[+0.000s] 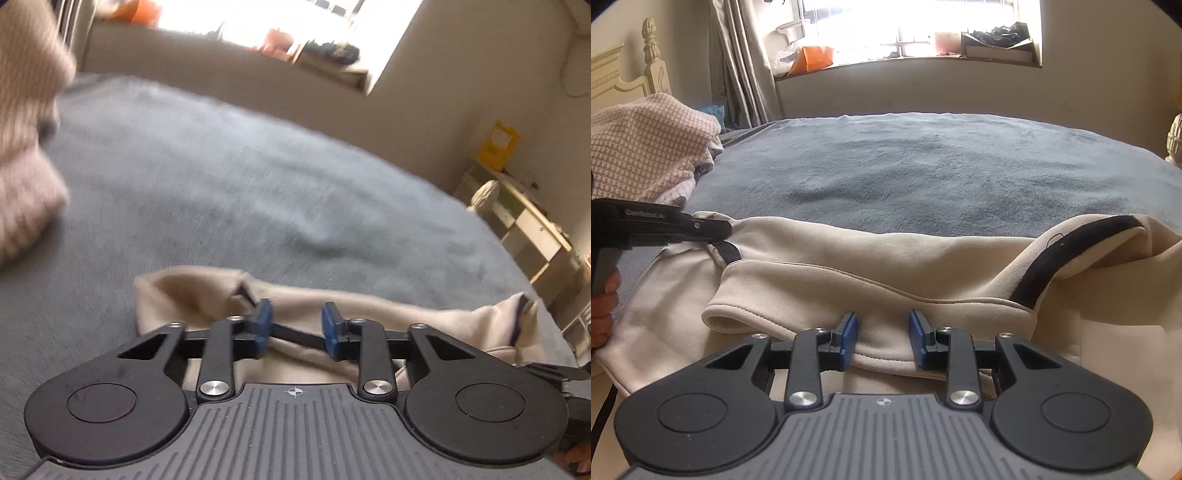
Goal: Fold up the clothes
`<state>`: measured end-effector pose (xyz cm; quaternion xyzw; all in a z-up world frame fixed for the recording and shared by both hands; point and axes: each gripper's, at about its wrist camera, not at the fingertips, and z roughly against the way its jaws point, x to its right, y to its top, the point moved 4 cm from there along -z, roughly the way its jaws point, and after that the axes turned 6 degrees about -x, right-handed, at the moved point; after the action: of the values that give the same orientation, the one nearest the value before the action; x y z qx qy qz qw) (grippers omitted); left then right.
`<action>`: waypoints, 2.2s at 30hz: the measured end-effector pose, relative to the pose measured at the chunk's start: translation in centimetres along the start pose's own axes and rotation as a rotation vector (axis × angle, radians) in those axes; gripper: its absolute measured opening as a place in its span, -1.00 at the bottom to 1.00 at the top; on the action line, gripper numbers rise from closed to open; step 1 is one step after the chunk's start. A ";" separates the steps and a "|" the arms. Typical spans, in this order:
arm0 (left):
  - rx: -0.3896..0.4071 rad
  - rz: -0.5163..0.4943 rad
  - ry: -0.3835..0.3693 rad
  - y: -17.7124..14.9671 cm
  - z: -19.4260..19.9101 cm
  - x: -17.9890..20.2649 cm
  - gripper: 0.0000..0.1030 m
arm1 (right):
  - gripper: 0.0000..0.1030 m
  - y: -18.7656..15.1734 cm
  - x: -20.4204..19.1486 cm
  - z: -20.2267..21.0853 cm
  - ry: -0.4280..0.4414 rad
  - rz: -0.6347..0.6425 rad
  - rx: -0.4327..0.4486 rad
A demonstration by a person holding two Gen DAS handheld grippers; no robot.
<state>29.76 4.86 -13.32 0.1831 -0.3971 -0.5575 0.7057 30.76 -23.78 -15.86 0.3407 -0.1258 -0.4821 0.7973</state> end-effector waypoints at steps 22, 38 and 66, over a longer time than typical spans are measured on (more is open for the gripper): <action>-0.048 -0.419 0.057 -3.5 -1.3 11.7 0.43 | -0.36 0.6 -0.3 0.8 -0.026 -0.041 0.025; -0.096 -0.383 0.057 -5.5 -3.6 11.0 0.44 | -0.66 0.9 15.5 1.5 -0.112 -0.506 0.151; -0.075 -0.382 0.012 -5.8 -3.6 10.8 0.62 | -0.64 2.0 9.7 5.9 0.293 -0.697 0.084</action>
<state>29.52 -7.68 -15.77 0.2321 -0.3296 -0.6947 0.5958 33.87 -34.00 -11.44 0.4605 0.0934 -0.6652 0.5803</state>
